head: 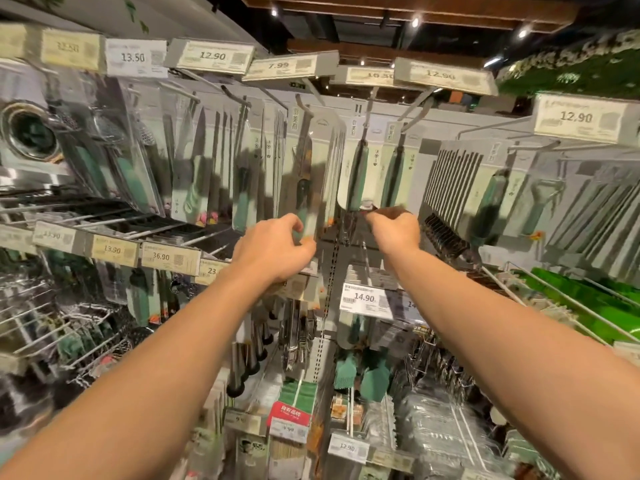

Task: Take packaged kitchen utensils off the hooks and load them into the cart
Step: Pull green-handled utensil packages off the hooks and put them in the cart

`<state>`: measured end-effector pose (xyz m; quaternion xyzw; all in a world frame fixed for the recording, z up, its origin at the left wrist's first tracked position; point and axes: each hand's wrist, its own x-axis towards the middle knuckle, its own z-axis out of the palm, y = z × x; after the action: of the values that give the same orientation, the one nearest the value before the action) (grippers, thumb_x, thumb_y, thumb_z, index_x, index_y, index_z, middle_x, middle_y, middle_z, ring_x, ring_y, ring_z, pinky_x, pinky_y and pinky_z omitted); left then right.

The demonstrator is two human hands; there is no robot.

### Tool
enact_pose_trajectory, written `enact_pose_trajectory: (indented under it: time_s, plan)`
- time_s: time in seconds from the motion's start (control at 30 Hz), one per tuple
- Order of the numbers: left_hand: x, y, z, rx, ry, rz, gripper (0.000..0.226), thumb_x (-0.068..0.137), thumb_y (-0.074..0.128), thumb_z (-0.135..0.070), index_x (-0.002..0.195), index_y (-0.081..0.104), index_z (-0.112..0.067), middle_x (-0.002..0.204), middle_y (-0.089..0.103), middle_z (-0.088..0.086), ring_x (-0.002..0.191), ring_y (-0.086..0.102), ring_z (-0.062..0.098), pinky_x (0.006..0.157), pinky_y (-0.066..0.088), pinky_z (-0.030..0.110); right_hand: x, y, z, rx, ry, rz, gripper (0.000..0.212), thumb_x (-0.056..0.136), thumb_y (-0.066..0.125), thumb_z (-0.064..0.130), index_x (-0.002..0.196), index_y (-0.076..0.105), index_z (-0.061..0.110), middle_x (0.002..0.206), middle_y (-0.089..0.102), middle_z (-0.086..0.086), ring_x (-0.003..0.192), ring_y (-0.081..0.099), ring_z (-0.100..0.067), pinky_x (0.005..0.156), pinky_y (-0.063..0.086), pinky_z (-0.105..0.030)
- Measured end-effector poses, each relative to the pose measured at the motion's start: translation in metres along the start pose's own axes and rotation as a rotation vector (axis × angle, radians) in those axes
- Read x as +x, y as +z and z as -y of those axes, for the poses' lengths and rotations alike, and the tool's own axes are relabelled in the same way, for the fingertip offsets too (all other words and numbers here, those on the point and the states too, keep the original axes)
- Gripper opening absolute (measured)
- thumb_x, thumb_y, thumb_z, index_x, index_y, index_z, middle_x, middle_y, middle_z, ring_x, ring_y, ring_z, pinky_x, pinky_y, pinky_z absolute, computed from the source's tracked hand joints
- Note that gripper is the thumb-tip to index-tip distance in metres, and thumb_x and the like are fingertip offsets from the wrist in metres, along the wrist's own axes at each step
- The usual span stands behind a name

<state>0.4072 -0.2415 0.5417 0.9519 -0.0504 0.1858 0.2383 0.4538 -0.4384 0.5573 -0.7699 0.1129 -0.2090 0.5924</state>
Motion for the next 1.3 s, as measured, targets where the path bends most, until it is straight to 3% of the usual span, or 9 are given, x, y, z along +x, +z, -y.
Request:
enact_pose_trajectory:
  time_s: [0.1,0.17,0.27,0.5,0.87,1.07,1.2,1.3]
  plan:
    - [-0.012,-0.002,-0.012,0.018,-0.028,-0.024,0.042,0.101,0.053,-0.054,0.133,0.058,-0.027,0.113,0.071,-0.006,0.095,0.069,0.017,0.081,0.058,0.037,-0.015,-0.012,0.003,-0.092,-0.123,0.043,0.012,0.090,0.068,0.026,0.098,0.066,0.018,0.097,0.071,-0.001,0.090,0.066,-0.020,0.071,0.048,-0.030]
    - [-0.023,-0.007,-0.022,-0.009,-0.076,-0.070,0.037,0.101,0.054,-0.054,0.128,0.060,-0.029,0.105,0.071,-0.010,0.083,0.070,0.013,0.078,0.059,0.035,-0.028,-0.016,0.008,-0.066,-0.206,0.102,0.005,0.090,0.067,0.024,0.093,0.064,0.024,0.097,0.068,0.004,0.092,0.064,-0.015,0.080,0.052,-0.032]
    - [-0.047,-0.017,-0.031,-0.030,-0.148,-0.156,0.036,0.098,0.058,-0.052,0.124,0.064,-0.027,0.102,0.070,-0.010,0.093,0.067,0.016,0.082,0.059,0.037,-0.053,-0.017,0.018,-0.030,-0.311,0.200,0.004,0.087,0.068,0.023,0.090,0.065,0.025,0.100,0.067,0.005,0.094,0.063,-0.011,0.089,0.053,-0.033]
    - [-0.143,-0.041,-0.023,0.000,-0.370,-0.317,0.032,0.095,0.061,-0.048,0.116,0.067,-0.026,0.105,0.073,-0.001,0.101,0.066,0.027,0.082,0.054,0.038,-0.153,-0.004,0.020,0.089,-0.391,0.511,0.006,0.085,0.071,0.028,0.088,0.066,0.026,0.089,0.067,0.009,0.087,0.065,-0.015,0.083,0.055,-0.039]
    - [-0.447,-0.026,0.062,0.074,-0.845,-0.504,0.034,0.086,0.061,-0.050,0.106,0.067,-0.024,0.095,0.074,0.007,0.098,0.068,0.036,0.080,0.053,0.044,-0.393,0.047,-0.074,0.027,-0.419,1.053,0.020,0.083,0.076,0.022,0.078,0.058,0.028,0.080,0.063,0.007,0.084,0.062,-0.020,0.087,0.053,-0.044]
    - [-0.616,0.008,0.092,0.037,-1.222,-0.456,0.021,0.093,0.068,-0.039,0.107,0.067,-0.024,0.087,0.066,-0.003,0.095,0.068,0.032,0.078,0.051,0.039,-0.522,0.057,-0.156,-0.097,-0.384,1.402,0.020,0.083,0.077,0.018,0.099,0.066,0.017,0.099,0.066,0.000,0.096,0.062,-0.019,0.095,0.050,-0.033]
    - [-0.700,0.032,0.099,0.010,-1.381,-0.408,0.023,0.100,0.064,-0.033,0.117,0.064,-0.019,0.097,0.068,-0.004,0.091,0.065,0.024,0.075,0.048,0.033,-0.580,0.056,-0.199,-0.211,-0.329,1.605,0.024,0.087,0.072,0.028,0.107,0.064,0.019,0.108,0.066,0.000,0.095,0.065,-0.020,0.084,0.054,-0.037]
    - [-0.744,0.049,0.109,0.002,-1.435,-0.388,0.017,0.104,0.059,-0.028,0.103,0.062,-0.011,0.085,0.068,0.005,0.078,0.065,0.030,0.059,0.045,0.033,-0.616,0.058,-0.228,-0.298,-0.263,1.724,0.022,0.093,0.069,0.026,0.111,0.060,0.017,0.098,0.063,0.001,0.076,0.060,-0.015,0.070,0.050,-0.033]
